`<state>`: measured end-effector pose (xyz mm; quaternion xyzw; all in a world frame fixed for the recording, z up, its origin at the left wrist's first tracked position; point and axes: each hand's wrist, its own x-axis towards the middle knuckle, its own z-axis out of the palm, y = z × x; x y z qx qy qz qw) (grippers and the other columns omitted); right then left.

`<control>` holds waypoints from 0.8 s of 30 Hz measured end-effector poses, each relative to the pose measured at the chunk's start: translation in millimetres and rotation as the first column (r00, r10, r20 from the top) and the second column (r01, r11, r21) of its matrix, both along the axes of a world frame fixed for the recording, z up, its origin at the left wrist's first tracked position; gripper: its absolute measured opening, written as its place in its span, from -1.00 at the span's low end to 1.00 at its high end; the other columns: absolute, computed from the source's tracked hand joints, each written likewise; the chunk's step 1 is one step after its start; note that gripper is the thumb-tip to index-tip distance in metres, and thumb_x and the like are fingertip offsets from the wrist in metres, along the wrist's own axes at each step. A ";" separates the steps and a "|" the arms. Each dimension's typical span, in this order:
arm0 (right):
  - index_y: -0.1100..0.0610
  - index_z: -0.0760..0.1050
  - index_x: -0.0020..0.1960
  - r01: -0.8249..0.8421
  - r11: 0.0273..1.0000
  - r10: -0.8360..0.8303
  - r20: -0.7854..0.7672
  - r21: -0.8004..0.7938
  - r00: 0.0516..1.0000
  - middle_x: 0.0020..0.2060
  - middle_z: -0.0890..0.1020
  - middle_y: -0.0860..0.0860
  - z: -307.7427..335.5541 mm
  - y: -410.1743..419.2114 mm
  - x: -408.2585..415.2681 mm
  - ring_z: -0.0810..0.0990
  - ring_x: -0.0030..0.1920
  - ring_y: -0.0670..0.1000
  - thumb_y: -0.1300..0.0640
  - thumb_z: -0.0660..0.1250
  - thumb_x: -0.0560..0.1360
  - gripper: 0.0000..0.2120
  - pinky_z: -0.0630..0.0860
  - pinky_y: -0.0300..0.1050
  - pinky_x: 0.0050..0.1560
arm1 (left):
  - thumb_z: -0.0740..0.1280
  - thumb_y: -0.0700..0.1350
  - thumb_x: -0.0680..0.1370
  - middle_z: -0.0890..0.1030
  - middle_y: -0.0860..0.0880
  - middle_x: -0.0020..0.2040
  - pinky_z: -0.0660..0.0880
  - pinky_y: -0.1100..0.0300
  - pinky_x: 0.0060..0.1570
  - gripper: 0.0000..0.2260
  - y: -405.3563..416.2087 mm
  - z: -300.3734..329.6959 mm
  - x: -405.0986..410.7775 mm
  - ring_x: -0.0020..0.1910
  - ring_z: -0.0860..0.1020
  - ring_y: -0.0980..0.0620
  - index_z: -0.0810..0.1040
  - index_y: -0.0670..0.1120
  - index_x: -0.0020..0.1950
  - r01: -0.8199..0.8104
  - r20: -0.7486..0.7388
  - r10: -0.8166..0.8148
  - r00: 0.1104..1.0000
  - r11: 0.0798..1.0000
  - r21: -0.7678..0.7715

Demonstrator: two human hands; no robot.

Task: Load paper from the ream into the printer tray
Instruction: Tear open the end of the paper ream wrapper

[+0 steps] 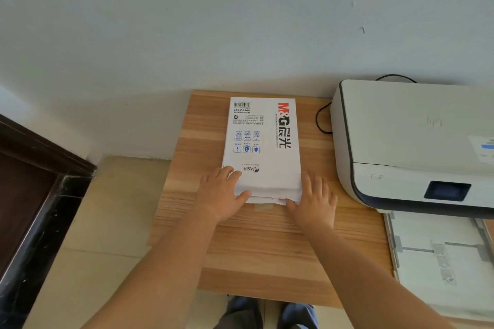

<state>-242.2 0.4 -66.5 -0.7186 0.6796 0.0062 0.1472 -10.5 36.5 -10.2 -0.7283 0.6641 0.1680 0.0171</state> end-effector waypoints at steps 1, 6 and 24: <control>-0.04 -0.01 0.52 0.001 1.000 -0.001 0.008 -0.005 1.000 0.52 0.13 0.06 0.0 0.6 -2.0 0.08 0.50 0.15 -0.23 0.23 0.45 -0.24 0.12 0.23 0.42 | 0.10 0.27 0.55 0.29 0.06 0.44 0.20 -0.01 0.33 -0.46 -1.6 0.3 -2.5 0.42 0.21 0.02 0.27 0.05 0.45 0.007 -0.003 -0.007 1.000 1.000 0.002; -0.03 0.07 0.49 -0.017 1.000 0.017 0.004 -0.016 1.000 0.47 0.23 0.10 -2.6 6.0 -11.8 0.19 0.45 0.17 -0.15 0.24 0.44 -0.30 0.18 0.25 0.39 | 0.09 0.27 0.55 0.26 0.04 0.47 0.18 -0.01 0.35 -0.45 -7.1 -0.8 -13.1 0.44 0.20 0.01 0.24 0.04 0.46 0.059 0.005 -0.059 0.998 0.998 0.005; -0.06 0.13 0.47 -0.022 0.999 0.025 0.089 -0.037 0.996 0.46 0.26 0.06 -4.0 9.2 -23.0 0.20 0.46 0.13 -0.14 0.19 0.46 -0.39 0.11 0.23 0.45 | 0.36 0.17 0.46 0.11 -0.04 0.54 -0.05 -0.13 0.48 -0.31 -20.3 -39.9 -27.6 0.51 0.06 -0.09 0.17 0.05 0.51 0.223 0.123 -0.220 0.968 0.975 -0.011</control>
